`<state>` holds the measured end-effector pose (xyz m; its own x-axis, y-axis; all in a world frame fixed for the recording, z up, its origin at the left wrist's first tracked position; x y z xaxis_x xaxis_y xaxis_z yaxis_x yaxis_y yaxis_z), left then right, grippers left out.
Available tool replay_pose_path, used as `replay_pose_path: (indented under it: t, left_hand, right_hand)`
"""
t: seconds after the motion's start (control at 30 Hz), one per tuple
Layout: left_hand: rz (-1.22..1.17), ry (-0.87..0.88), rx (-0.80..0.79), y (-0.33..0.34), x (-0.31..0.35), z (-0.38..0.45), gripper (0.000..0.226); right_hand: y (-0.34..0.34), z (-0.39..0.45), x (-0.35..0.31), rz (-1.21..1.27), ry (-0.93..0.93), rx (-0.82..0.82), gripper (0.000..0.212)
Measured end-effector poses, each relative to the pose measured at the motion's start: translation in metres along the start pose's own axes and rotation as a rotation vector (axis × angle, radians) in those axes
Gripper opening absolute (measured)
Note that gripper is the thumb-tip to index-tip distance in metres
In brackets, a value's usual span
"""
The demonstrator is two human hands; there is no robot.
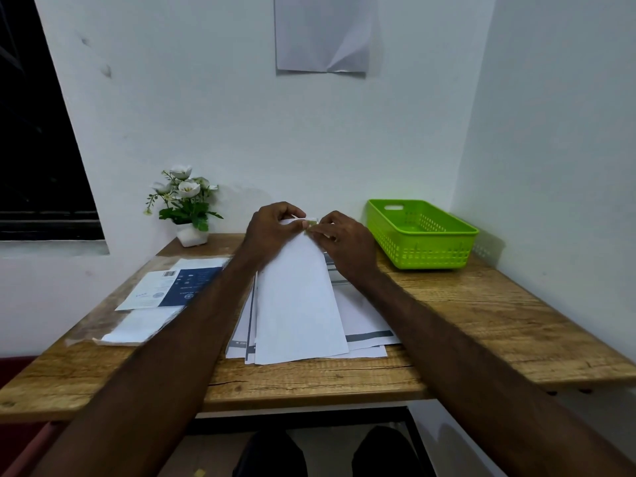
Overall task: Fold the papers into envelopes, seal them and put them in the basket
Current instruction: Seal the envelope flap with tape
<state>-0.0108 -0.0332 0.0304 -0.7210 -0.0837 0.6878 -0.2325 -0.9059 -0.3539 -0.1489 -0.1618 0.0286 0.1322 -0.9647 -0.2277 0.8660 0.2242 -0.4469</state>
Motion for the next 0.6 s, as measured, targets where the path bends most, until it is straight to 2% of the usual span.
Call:
replay_pose_path:
  t: [0.6]
  left_hand:
    - [-0.002,-0.01,0.004,-0.001,0.0025,-0.0015,0.011]
  right_hand:
    - [0.0042,0.0047,0.0077,-0.041,-0.009,-0.074,0.016]
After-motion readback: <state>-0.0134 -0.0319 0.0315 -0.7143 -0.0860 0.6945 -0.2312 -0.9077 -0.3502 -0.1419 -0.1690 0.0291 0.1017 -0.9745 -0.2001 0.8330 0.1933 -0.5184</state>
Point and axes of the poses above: each hand's wrist, its own z-axis towards the middle knuckle, its own y-axis out of the palm, x = y × z, the point moved 3 cm from there along z, towards the middle knuckle, and after that the axes turned 2 degrees about x, right-handed, at the moved point
